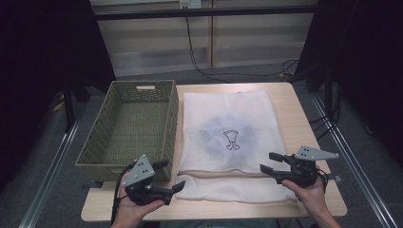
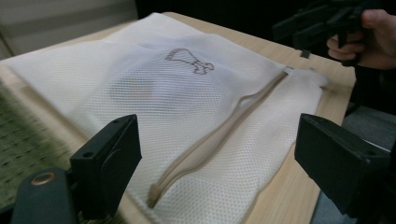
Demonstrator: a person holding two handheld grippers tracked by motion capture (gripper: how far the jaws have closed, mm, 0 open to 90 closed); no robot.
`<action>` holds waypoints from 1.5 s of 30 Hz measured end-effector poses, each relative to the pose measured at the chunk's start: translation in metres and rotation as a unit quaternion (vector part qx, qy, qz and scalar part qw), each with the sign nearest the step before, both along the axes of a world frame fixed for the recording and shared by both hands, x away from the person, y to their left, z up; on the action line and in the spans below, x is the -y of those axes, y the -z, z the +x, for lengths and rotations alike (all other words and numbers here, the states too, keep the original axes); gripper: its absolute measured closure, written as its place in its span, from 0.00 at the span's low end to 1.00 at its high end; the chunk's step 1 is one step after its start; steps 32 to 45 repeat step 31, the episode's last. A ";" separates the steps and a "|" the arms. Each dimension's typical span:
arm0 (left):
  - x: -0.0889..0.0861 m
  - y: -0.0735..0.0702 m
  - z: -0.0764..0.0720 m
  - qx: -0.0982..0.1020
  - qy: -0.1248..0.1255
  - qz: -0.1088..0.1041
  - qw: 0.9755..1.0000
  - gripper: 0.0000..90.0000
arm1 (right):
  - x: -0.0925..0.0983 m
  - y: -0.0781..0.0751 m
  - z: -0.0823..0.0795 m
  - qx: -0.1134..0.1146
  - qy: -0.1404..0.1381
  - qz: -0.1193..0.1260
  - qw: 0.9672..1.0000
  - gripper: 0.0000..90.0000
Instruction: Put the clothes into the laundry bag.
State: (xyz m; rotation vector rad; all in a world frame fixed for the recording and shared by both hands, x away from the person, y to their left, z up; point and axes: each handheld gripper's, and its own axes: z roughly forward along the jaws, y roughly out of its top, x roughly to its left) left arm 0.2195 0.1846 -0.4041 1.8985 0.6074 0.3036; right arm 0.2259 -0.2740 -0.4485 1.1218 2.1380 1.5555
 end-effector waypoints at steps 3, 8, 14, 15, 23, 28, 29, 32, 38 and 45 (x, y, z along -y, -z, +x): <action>-0.012 0.000 -0.003 0.005 -0.018 0.005 1.000 0.17 | 0.000 0.000 -0.002 -0.001 -0.004 0.000 1.000 0.41; -0.041 0.004 -0.007 0.014 -0.062 -0.022 0.998 0.18 | 0.012 -0.001 -0.007 0.014 0.022 0.004 1.000 0.42; -0.063 0.006 -0.011 0.023 -0.093 -0.033 0.995 0.18 | 0.027 0.003 -0.012 0.025 0.057 0.008 0.998 0.42; -0.063 0.006 -0.011 0.023 -0.093 -0.033 0.995 0.18 | 0.028 0.002 -0.012 0.025 0.073 0.003 0.997 0.43; -0.076 0.009 -0.009 0.027 -0.107 -0.038 0.993 0.19 | 0.054 0.003 -0.015 0.047 0.130 0.015 0.990 0.44; -0.079 0.009 -0.007 0.023 -0.107 -0.042 0.993 0.20 | 0.059 0.004 -0.016 0.034 0.128 0.016 0.991 0.45; -0.079 0.009 -0.006 0.019 -0.109 -0.039 0.993 0.20 | 0.058 0.004 -0.015 0.032 0.125 0.014 0.992 0.45; -0.080 0.010 -0.005 0.020 -0.110 -0.036 0.993 0.21 | 0.054 0.005 -0.013 0.027 0.116 0.011 0.993 0.45; -0.080 0.010 -0.005 0.020 -0.110 -0.036 0.993 0.21 | 0.054 0.005 -0.013 0.027 0.116 0.011 0.993 0.45; -0.080 0.010 -0.005 0.020 -0.110 -0.036 0.993 0.21 | 0.054 0.005 -0.013 0.027 0.116 0.011 0.993 0.45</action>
